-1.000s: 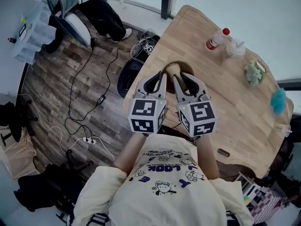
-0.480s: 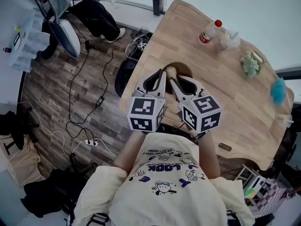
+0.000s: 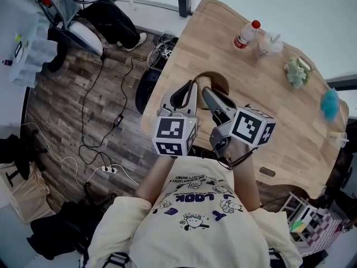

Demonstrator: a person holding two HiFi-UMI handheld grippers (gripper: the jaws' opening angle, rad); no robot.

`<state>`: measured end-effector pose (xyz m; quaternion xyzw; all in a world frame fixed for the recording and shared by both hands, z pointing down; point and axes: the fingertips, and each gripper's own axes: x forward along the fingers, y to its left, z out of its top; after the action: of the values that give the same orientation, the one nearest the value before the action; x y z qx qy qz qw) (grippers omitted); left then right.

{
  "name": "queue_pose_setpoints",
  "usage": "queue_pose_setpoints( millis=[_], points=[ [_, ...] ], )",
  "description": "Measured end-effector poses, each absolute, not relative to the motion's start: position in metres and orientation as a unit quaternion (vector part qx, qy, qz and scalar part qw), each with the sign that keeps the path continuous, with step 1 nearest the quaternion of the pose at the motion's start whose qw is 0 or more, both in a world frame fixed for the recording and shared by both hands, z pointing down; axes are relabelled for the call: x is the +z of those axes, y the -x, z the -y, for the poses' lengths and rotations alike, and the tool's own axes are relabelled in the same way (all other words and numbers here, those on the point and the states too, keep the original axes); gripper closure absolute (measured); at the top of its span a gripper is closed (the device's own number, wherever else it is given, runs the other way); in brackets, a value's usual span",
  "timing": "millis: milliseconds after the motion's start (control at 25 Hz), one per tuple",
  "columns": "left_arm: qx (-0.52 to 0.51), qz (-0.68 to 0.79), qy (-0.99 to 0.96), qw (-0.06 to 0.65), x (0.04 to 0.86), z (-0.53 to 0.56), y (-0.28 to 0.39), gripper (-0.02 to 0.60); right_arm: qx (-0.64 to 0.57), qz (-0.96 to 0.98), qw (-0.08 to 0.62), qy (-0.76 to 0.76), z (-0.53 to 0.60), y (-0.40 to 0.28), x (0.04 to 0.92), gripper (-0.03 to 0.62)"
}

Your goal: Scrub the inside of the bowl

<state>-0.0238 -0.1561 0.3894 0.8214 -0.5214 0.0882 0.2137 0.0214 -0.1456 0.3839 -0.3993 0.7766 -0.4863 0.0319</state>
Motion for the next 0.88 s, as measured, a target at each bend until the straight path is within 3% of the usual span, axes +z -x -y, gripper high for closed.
queue_pose_setpoints(
  millis=[120, 200, 640, 880],
  points=[
    [0.084, 0.523, -0.820, 0.216, 0.389, 0.157, 0.024, 0.534, -0.525, -0.744, 0.090, 0.402, 0.148, -0.024, 0.384, 0.525],
    [0.090, 0.524, -0.819, 0.216, 0.390, 0.156, 0.025, 0.534, -0.520, -0.744, 0.086, 0.410, 0.147, -0.023, 0.388, 0.525],
    [0.085, 0.533, -0.806, 0.245, 0.394, 0.154, 0.037, 0.532, -0.307, -0.809, -0.114, 0.488, 0.146, -0.022, 0.405, 0.526],
    [0.088, 0.531, -0.799, 0.267, 0.406, 0.149, 0.039, 0.534, -0.246, -0.807, -0.153, 0.514, 0.152, -0.032, 0.403, 0.526]
  ],
)
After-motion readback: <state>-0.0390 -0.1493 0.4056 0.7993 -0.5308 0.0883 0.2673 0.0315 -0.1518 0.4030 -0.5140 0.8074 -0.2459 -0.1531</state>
